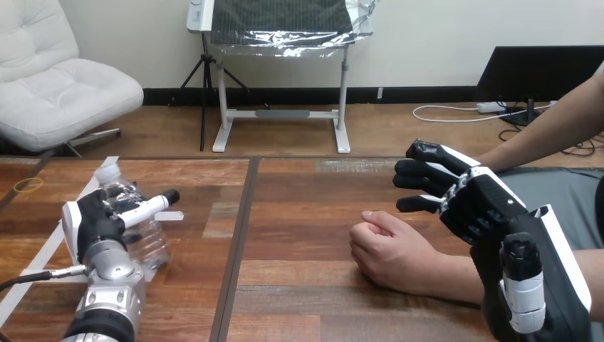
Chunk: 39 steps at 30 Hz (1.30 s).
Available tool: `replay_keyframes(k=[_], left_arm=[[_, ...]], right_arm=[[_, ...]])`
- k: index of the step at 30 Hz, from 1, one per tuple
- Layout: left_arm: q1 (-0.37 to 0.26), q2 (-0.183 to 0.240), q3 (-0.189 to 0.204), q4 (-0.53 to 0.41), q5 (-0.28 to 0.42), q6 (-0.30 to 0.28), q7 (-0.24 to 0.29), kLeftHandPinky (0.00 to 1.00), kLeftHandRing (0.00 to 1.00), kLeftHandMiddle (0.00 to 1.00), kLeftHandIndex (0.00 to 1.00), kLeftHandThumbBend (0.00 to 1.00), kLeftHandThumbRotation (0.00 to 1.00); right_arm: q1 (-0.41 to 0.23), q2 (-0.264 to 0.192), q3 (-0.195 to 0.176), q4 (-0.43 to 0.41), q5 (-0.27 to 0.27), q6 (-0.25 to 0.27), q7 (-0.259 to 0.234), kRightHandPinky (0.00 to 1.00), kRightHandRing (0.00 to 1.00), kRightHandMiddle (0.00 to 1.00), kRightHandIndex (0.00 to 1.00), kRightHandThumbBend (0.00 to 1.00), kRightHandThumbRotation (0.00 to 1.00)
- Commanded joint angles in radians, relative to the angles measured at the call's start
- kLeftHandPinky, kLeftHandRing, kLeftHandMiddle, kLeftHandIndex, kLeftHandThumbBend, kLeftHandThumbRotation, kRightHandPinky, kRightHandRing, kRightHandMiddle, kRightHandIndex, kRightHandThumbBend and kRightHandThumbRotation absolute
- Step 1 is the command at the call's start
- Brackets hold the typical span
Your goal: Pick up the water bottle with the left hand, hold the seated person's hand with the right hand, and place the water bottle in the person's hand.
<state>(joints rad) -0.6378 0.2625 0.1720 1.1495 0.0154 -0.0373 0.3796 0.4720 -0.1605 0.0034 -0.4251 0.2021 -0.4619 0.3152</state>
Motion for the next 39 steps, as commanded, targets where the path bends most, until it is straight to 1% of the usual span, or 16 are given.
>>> replay_keyframes(k=[1, 5, 11, 18, 28, 39], left_arm=[[-0.076, -0.011, -0.012, -0.030, 0.015, -0.017, 0.016, 0.32, 0.37, 0.42, 0.51, 0.75, 0.00], [-0.075, -0.012, -0.011, -0.029, 0.015, -0.025, 0.021, 0.31, 0.36, 0.41, 0.47, 0.71, 0.00], [-0.071, -0.010, -0.016, -0.024, 0.020, -0.038, 0.023, 0.31, 0.35, 0.41, 0.44, 0.70, 0.00], [-0.065, -0.008, -0.019, -0.024, 0.023, -0.060, 0.021, 0.30, 0.35, 0.41, 0.43, 0.69, 0.00], [-0.057, -0.008, -0.022, -0.039, 0.024, -0.065, 0.022, 0.31, 0.35, 0.41, 0.42, 0.69, 0.00], [-0.040, -0.009, -0.027, -0.062, 0.029, -0.097, 0.026, 0.30, 0.35, 0.41, 0.42, 0.70, 0.00]], right_arm=[[-0.041, 0.001, -0.003, -0.046, 0.013, -0.002, -0.008, 0.68, 0.78, 0.78, 0.80, 0.92, 0.97], [-0.040, 0.002, -0.002, -0.049, 0.012, 0.001, -0.011, 0.68, 0.78, 0.78, 0.80, 0.92, 0.97], [-0.039, 0.003, -0.002, -0.050, 0.012, 0.002, -0.012, 0.68, 0.78, 0.78, 0.80, 0.92, 0.96], [-0.040, 0.003, -0.002, -0.046, 0.013, -0.004, -0.012, 0.68, 0.77, 0.78, 0.80, 0.92, 0.96], [-0.038, 0.003, -0.002, -0.047, 0.008, -0.003, -0.015, 0.69, 0.78, 0.78, 0.80, 0.92, 0.96], [-0.046, 0.002, -0.003, -0.035, 0.015, -0.004, -0.012, 0.68, 0.77, 0.78, 0.80, 0.91, 0.96]])
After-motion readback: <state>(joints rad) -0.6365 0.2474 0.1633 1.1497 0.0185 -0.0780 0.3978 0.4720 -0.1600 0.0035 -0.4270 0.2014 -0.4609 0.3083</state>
